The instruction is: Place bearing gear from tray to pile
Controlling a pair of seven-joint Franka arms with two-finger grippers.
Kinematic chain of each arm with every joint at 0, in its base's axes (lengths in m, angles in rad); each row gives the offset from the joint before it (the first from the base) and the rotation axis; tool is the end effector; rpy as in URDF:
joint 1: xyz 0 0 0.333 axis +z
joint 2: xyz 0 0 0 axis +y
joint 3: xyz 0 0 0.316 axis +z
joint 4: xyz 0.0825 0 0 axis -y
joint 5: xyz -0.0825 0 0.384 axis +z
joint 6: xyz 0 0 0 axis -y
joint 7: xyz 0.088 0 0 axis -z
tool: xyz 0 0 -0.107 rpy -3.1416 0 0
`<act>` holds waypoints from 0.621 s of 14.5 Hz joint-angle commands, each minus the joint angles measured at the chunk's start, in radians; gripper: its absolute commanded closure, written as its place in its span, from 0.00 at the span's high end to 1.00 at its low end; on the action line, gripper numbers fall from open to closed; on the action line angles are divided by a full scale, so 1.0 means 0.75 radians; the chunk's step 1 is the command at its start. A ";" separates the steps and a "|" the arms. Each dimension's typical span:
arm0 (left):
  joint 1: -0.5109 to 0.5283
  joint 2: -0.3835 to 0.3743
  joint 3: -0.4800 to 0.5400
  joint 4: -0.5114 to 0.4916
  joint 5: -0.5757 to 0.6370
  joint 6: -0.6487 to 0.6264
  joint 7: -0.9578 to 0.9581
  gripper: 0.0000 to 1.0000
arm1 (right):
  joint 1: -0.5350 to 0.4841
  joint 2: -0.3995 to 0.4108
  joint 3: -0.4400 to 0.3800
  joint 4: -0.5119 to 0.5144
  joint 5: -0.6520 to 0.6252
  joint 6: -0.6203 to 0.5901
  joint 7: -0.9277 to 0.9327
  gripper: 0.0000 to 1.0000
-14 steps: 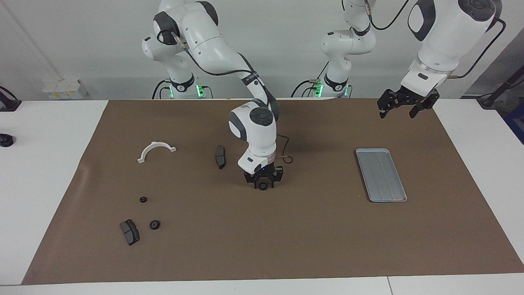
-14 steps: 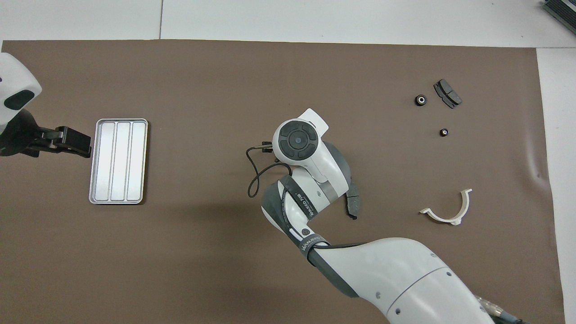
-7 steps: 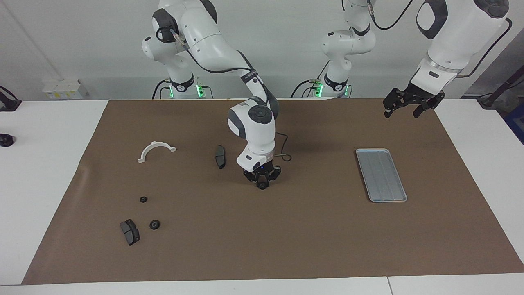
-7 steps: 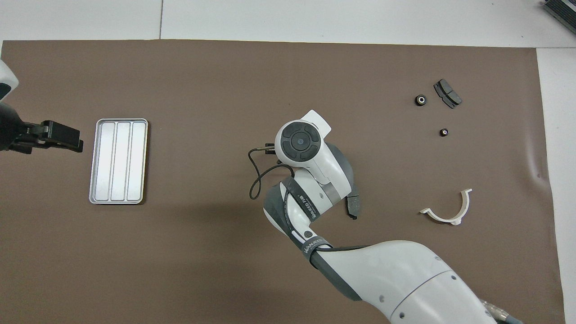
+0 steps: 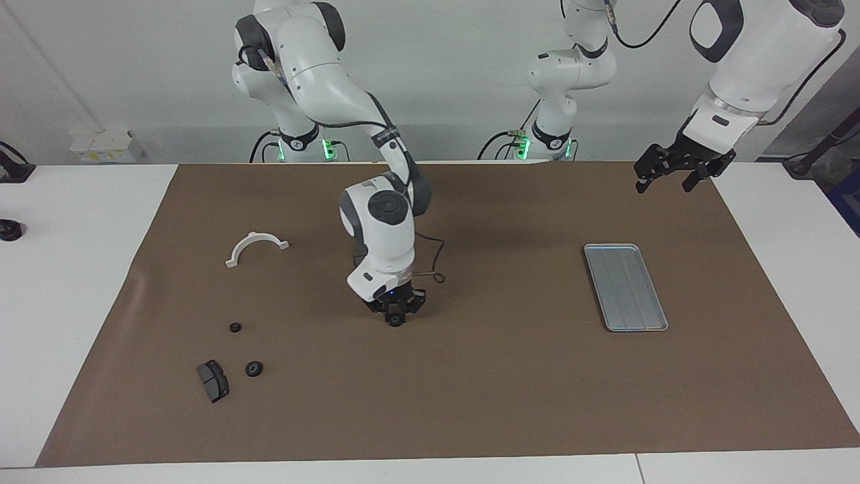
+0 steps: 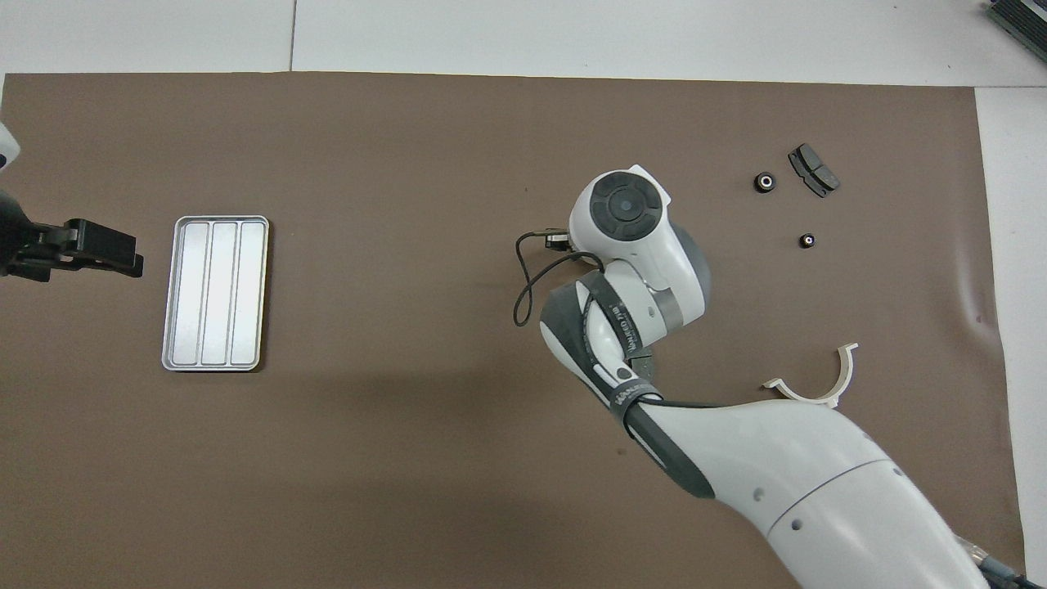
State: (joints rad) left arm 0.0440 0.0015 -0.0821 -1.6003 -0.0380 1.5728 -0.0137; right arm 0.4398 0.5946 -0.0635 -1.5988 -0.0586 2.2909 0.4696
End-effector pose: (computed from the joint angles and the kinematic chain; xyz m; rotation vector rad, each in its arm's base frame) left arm 0.5537 -0.0251 0.6100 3.1037 -0.0369 -0.0465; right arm 0.6524 0.2631 0.2945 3.1015 -0.0685 0.1907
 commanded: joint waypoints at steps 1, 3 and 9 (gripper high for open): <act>0.019 -0.020 -0.007 -0.020 -0.021 0.003 0.016 1.00 | -0.158 -0.063 0.021 -0.008 0.011 -0.097 -0.202 0.25; 0.019 -0.020 -0.007 -0.020 -0.023 0.003 0.016 1.00 | -0.259 -0.099 0.023 -0.010 0.017 -0.178 -0.337 0.25; 0.019 -0.020 -0.007 -0.020 -0.021 0.003 0.016 1.00 | -0.382 -0.177 0.019 -0.144 0.019 -0.212 -0.466 0.29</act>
State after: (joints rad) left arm 0.0442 0.0015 -0.0822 -1.6003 -0.0385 1.5728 -0.0137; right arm 0.1864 0.5070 -0.0621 -1.6252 -0.0564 2.1203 0.1660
